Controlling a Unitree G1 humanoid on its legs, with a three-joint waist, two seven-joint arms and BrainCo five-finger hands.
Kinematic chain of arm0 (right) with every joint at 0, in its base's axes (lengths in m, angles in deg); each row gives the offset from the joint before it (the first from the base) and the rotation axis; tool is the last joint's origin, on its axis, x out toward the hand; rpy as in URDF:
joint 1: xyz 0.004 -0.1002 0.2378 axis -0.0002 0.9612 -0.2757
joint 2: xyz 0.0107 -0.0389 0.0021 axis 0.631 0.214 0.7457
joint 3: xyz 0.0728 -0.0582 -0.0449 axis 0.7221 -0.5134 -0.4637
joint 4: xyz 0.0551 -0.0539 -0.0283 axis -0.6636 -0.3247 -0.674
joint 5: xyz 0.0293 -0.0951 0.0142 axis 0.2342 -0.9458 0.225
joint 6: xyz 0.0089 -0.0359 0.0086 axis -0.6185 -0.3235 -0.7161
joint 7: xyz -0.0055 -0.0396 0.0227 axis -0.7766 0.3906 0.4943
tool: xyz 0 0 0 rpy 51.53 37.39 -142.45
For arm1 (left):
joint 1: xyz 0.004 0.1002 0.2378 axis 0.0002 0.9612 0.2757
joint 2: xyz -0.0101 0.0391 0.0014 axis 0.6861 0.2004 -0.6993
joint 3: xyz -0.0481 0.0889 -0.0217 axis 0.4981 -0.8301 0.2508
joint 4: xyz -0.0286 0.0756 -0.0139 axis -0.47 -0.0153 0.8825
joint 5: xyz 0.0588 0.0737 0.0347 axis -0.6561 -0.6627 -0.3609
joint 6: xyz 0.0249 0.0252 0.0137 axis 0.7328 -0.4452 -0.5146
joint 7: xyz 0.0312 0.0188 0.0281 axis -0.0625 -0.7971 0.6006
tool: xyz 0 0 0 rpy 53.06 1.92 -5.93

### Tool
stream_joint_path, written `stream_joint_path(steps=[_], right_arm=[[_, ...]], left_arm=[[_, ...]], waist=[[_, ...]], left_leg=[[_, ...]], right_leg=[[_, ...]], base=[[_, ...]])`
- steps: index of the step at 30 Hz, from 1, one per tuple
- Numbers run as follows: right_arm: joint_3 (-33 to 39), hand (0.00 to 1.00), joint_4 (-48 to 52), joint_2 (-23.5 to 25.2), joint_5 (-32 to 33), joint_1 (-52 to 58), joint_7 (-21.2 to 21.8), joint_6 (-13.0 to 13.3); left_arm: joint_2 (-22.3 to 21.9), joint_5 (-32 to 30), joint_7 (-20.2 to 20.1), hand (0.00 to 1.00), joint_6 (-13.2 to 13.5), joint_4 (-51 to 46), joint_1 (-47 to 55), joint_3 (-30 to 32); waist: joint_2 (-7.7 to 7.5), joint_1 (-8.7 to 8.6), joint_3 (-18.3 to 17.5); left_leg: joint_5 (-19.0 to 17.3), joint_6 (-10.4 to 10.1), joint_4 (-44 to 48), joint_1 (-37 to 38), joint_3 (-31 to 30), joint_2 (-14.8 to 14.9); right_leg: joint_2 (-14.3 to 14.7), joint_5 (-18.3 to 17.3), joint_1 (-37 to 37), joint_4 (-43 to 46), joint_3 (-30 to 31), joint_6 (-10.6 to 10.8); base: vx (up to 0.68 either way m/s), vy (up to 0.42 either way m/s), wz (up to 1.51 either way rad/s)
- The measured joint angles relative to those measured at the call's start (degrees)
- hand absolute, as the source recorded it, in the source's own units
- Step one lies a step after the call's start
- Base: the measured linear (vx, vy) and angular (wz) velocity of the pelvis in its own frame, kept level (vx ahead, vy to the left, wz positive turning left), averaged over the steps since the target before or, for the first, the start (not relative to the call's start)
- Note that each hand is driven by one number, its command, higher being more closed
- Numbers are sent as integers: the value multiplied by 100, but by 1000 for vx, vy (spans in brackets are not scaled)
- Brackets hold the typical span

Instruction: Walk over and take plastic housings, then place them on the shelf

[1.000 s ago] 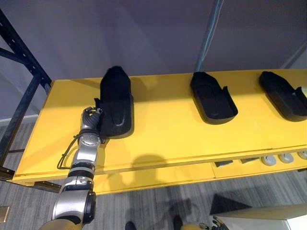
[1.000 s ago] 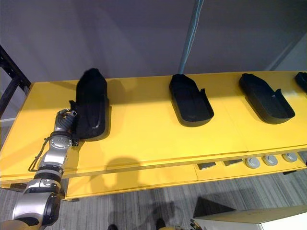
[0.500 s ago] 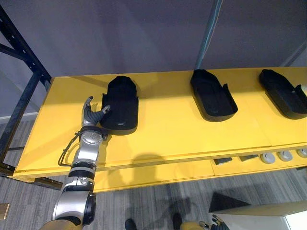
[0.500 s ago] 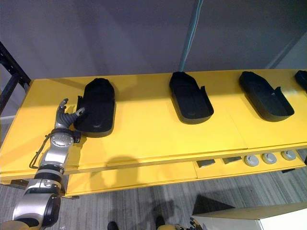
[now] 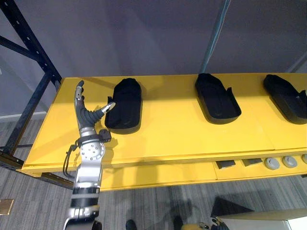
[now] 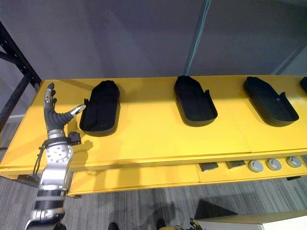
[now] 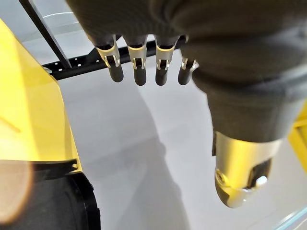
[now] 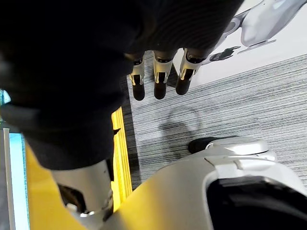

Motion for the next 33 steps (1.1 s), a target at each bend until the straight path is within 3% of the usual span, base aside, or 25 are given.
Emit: stream_joint_path(steps=[5,12,23,33], right_arm=[[1,0,-8,8,-85,10,0,1],[-7,0,-23,1,-125,9,-19,-1],[-104,0,-28,-13,-126,16,-123,-9],[-106,0,-26,-1,-126,-4,-130,-23]], left_arm=[[-250,-122,-288,100,275,-513,1125,-685],[-463,-115,-765,100,322,-60,1915,-1114],[-459,-126,-783,100,313,722,1635,-1217],[-447,-127,-761,100,270,1195,999,-1332]], waist=[[20,76,-11],[53,145,-79],[55,186,-287],[41,106,-310]], left_leg=[[-3,-3,-1,12,3,2],[-8,-10,-19,22,1,15],[-33,-40,-21,-14,8,16],[-50,-62,-20,-66,51,20]], right_leg=[[2,1,20,-27,1,2],[9,3,40,-39,-7,6],[11,26,54,-162,-3,24],[21,88,52,-299,8,28]], base=[[0,0,0],[0,0,0],[0,0,0],[-1,1,-1]])
